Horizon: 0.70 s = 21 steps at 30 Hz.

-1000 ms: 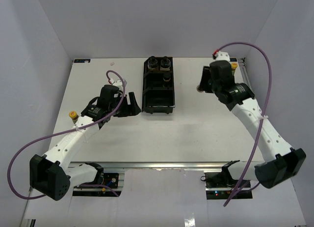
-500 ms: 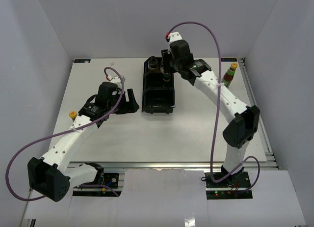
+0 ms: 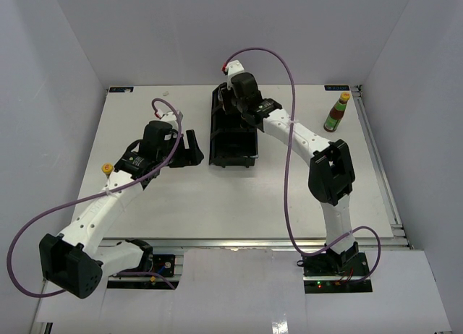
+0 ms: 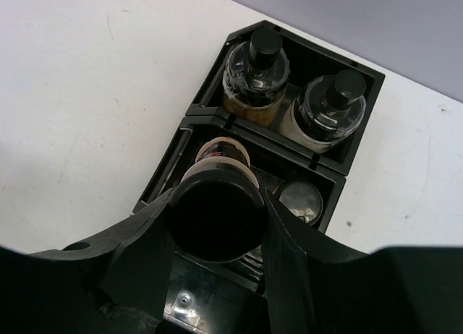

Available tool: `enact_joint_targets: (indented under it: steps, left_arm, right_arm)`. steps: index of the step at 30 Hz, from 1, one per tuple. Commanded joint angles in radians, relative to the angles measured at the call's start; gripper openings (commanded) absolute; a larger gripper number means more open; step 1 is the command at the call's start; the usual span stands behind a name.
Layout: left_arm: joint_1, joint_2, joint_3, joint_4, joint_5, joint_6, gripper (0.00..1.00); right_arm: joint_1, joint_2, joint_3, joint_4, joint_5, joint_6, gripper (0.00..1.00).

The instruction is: Organize the condiment bottles

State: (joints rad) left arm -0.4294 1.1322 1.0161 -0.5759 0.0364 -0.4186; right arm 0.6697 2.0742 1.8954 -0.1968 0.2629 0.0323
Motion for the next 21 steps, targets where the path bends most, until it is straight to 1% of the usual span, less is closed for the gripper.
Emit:
enact_joint_targets:
  steps: [1,8,16,19,20,21]
  left_arm:
    - [0.0,-0.052,0.007,-0.001,-0.01,0.012,0.86]
    - [0.0,-0.071,0.003,-0.009,-0.017,0.02,0.86]
    - [0.0,-0.072,0.003,-0.008,-0.017,0.024,0.87]
    - [0.0,-0.074,0.001,-0.004,-0.017,0.023,0.86]
    - [0.0,-0.073,0.001,-0.003,-0.016,0.024,0.87]
    - [0.0,-0.072,0.001,-0.001,-0.016,0.024,0.87]
  right_arm:
    - [0.008,0.033,-0.015,0.132,0.028,-0.025,0.08]
    - [0.007,0.088,-0.006,0.138,0.03,-0.016,0.09]
    - [0.007,0.126,0.008,0.107,0.071,-0.007,0.11]
    - [0.007,0.126,0.001,0.107,0.086,-0.005,0.14]
    - [0.007,0.128,0.002,0.105,0.085,-0.005,0.18]
    - [0.007,0.132,0.005,0.1,0.09,-0.006,0.25]
